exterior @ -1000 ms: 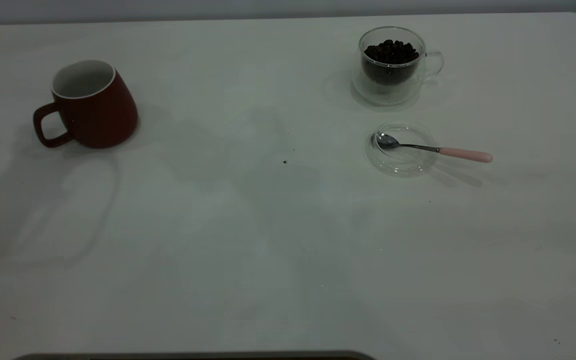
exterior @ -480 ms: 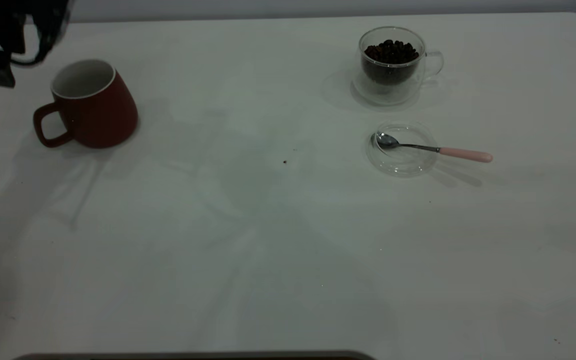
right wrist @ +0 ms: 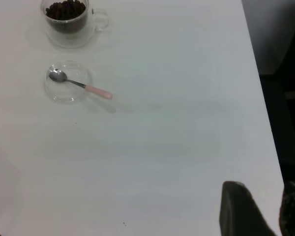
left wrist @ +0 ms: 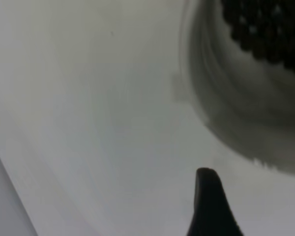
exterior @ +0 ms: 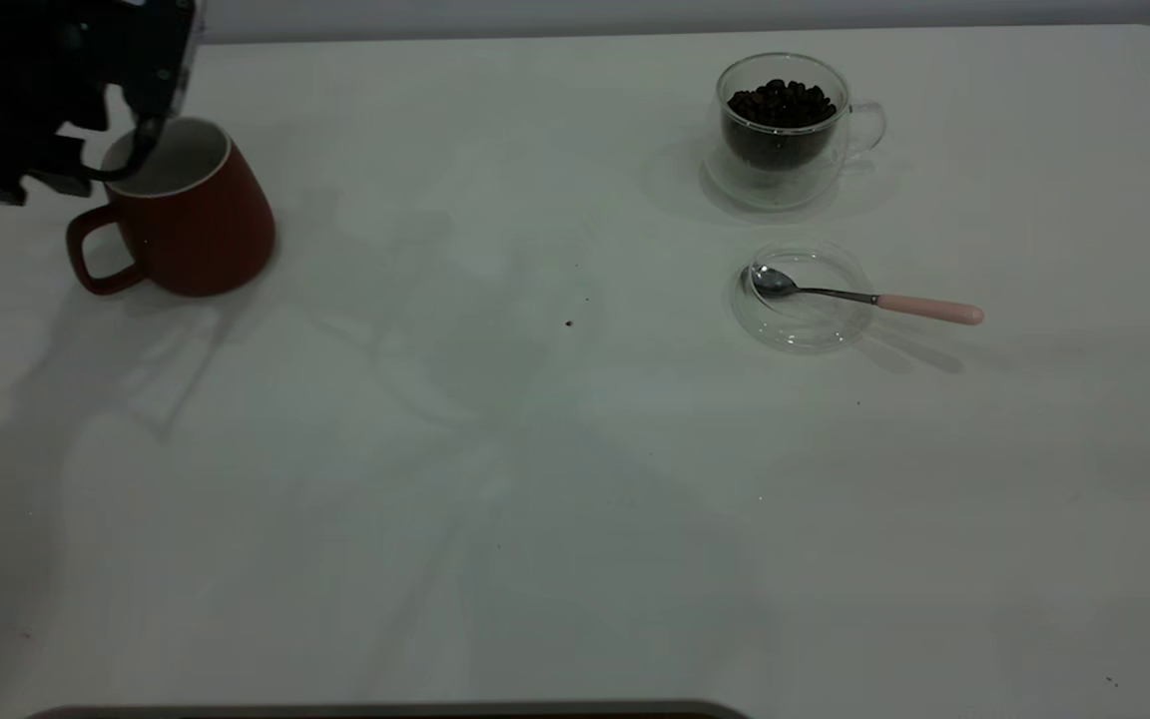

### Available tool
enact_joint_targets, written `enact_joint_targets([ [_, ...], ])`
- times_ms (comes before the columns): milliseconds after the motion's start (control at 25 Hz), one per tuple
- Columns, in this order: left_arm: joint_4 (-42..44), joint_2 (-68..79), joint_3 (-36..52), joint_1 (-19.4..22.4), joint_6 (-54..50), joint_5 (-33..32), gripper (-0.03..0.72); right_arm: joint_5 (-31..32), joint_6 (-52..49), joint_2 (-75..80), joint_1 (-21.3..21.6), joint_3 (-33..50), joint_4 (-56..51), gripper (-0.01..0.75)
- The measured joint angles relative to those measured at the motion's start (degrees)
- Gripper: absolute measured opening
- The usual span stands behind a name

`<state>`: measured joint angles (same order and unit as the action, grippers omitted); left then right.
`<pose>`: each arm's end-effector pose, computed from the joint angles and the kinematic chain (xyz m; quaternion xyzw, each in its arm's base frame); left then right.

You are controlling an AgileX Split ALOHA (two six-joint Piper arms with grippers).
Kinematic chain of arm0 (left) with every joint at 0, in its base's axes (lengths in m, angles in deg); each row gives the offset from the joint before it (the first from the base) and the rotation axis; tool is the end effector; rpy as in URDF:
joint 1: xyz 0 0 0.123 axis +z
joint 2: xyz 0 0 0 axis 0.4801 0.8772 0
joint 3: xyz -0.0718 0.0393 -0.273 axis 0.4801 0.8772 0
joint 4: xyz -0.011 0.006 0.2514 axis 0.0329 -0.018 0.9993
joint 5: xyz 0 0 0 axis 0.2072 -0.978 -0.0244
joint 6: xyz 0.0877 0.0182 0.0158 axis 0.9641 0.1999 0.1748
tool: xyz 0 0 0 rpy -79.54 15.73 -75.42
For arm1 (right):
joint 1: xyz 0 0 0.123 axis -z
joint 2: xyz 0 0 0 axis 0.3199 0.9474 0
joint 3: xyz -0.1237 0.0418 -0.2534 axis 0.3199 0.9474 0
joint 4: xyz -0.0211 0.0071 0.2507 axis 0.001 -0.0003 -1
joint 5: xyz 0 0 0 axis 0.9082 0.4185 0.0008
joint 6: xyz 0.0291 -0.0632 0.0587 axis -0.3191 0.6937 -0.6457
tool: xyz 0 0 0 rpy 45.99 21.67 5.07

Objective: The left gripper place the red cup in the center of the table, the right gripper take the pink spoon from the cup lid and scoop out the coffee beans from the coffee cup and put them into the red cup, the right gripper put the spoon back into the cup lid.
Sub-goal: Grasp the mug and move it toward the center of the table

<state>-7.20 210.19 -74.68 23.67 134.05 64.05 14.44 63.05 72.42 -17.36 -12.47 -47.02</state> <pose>0.4381 -0.0260 0.0695 0.7052 0.6557 0.2267 0.1459 0.0001 0.0006 0.2646 -0.0057 0.8835 -0.0100 0.4682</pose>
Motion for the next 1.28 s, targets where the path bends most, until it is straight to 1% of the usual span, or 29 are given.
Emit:
enact_joint_targets([
  [200,0.0,0.1,0.0,-1.9,-0.8,-0.3,0.529,0.0,0.0,0.0,0.0,0.0,0.0,0.237],
  [400,0.0,0.5,0.0,-5.3,-5.5,-0.3,0.529,0.0,0.0,0.0,0.0,0.0,0.0,0.237],
  [680,0.0,1.0,0.0,-12.1,-12.7,1.2,0.529,0.0,0.0,0.0,0.0,0.0,0.0,0.237],
  [800,0.0,1.1,0.0,-15.8,-16.0,3.2,0.529,0.0,0.0,0.0,0.0,0.0,0.0,0.237],
  [1000,0.0,1.1,0.0,-20.6,-19.7,7.3,0.529,0.0,0.0,0.0,0.0,0.0,0.0,0.237],
  [1160,0.0,1.1,0.0,-22.2,-23.1,8.7,0.529,0.0,0.0,0.0,0.0,0.0,0.0,0.237],
  [1280,0.0,-0.4,0.0,-22.1,-29.3,6.8,0.529,0.0,0.0,0.0,0.0,0.0,0.0,0.237],
])
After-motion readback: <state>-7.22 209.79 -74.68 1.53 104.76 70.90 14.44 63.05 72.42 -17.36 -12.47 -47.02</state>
